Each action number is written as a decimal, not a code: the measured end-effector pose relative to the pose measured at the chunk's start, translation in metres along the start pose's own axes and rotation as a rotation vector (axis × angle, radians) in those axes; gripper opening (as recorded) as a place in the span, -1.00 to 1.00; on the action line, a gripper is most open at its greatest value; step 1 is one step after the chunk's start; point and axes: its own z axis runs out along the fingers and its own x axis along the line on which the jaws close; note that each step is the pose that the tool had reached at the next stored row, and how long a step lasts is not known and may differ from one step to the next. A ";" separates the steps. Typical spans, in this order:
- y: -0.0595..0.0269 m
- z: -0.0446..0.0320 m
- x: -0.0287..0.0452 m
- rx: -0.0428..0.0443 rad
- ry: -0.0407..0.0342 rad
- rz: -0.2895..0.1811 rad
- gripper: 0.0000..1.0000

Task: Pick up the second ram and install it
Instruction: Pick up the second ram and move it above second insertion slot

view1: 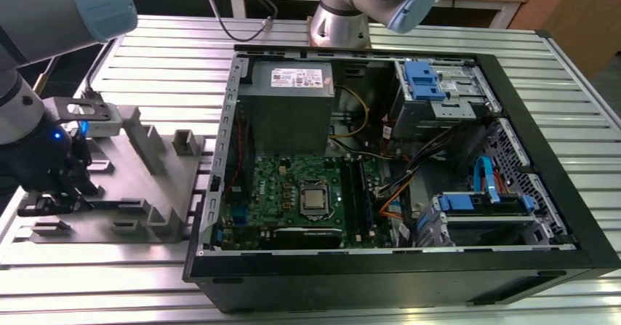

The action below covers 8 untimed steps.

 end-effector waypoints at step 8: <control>0.0007 0.0065 -0.0001 -0.0001 0.0002 -0.005 -0.33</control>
